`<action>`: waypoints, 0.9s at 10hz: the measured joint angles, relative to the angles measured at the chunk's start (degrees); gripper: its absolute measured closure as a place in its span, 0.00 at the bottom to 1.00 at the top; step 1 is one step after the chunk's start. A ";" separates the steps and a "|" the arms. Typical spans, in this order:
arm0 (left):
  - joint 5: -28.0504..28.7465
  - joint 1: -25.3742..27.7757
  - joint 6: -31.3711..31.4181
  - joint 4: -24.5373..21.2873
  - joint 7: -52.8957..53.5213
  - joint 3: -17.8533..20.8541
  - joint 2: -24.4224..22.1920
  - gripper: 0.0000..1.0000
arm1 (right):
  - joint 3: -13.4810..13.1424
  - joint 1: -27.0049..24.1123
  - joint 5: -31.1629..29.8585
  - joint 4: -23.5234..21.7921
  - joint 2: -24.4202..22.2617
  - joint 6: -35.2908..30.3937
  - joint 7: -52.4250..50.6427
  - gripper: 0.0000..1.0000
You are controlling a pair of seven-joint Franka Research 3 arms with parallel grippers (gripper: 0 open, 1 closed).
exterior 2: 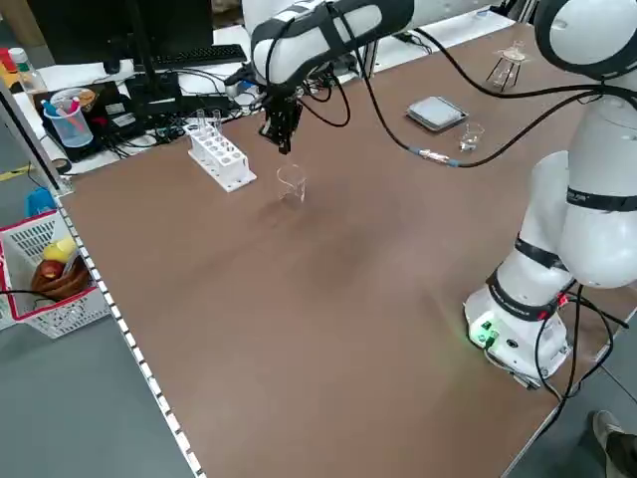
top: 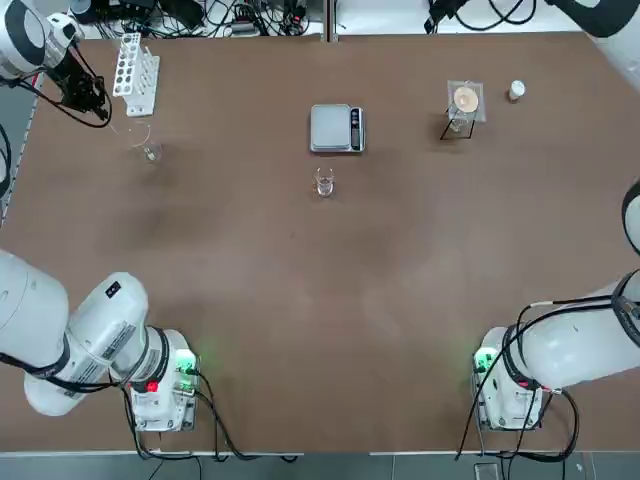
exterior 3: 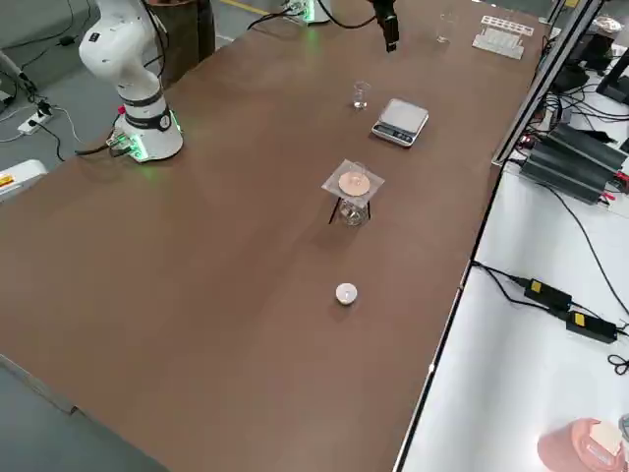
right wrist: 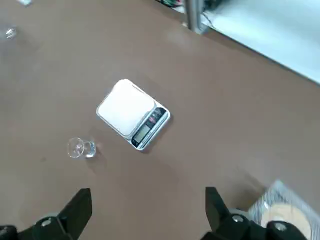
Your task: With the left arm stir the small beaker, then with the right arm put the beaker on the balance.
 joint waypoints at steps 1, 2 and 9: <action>0.00 -0.02 -0.02 0.31 0.00 -0.09 -0.03 0.92 | 0.03 0.03 5.84 -2.44 0.63 4.19 -10.55 0.00; 0.00 -0.02 -0.15 0.93 0.00 -0.20 -0.05 0.92 | 0.05 0.05 10.87 -4.70 1.69 8.45 -21.14 0.00; 0.00 -0.23 0.51 2.99 0.10 -1.94 1.79 0.92 | 1.90 4.58 43.56 -14.15 9.15 23.65 -62.58 0.00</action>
